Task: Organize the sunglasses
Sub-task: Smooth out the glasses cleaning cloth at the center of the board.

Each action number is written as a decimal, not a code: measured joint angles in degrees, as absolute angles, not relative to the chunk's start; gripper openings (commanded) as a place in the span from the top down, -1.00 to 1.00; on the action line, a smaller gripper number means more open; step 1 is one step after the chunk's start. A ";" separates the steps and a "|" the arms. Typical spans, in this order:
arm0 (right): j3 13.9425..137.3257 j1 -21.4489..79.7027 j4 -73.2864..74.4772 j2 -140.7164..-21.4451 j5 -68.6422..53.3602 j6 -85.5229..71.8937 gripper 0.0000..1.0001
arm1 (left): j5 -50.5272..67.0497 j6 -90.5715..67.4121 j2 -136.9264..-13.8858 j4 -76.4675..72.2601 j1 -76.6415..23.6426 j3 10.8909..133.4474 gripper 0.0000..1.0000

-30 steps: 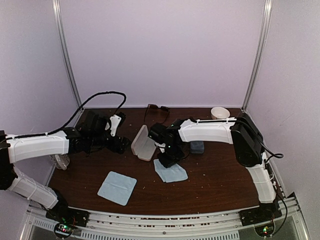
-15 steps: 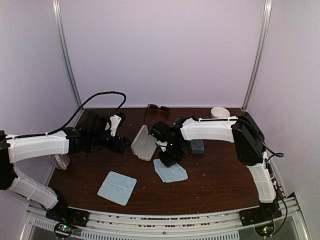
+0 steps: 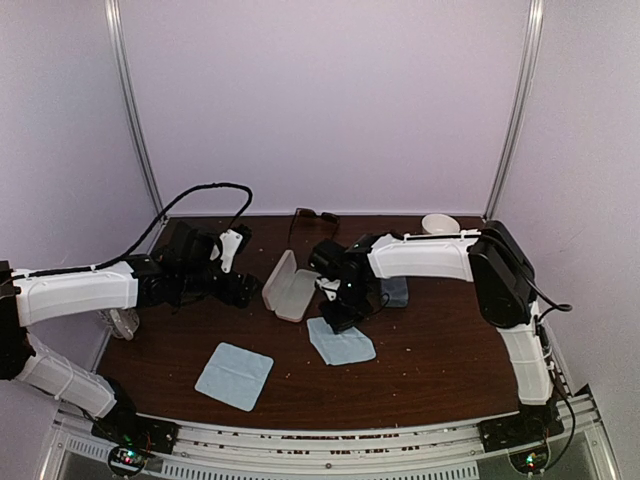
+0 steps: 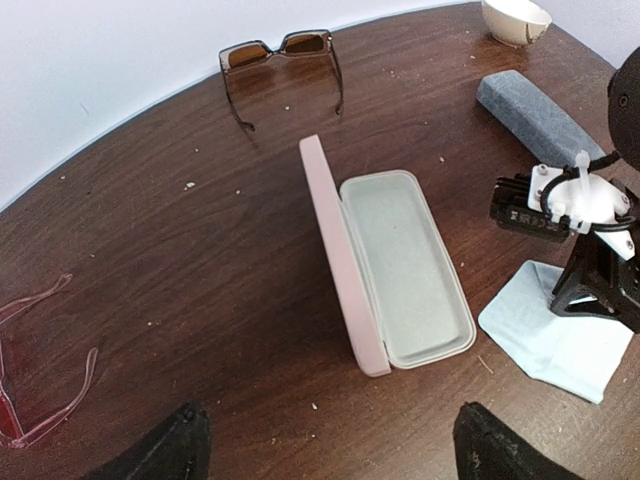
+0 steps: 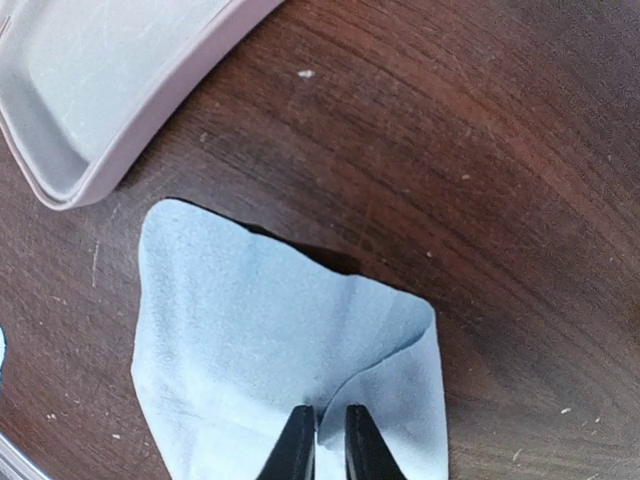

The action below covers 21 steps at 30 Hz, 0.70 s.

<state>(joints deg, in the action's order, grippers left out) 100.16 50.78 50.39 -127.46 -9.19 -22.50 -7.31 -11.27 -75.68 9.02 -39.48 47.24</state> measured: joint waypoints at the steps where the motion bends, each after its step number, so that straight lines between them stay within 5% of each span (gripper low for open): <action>1: 100.01 50.68 50.28 -127.35 -9.45 -22.61 0.78 | -7.31 -11.27 -75.68 9.02 -39.48 47.24 -0.75; 17: 97.06 48.77 47.57 -125.89 -13.54 -23.16 0.94 | -7.29 -11.33 -75.70 9.02 -39.48 47.24 -0.75; 21: 96.95 48.60 47.42 -125.82 -13.91 -23.24 0.79 | -7.31 -11.46 -75.85 9.02 -39.48 47.24 -0.75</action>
<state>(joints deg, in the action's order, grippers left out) 96.95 48.60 47.42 -125.82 -13.91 -23.24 -7.31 -11.46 -75.85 9.02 -39.48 47.24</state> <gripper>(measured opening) 0.041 0.873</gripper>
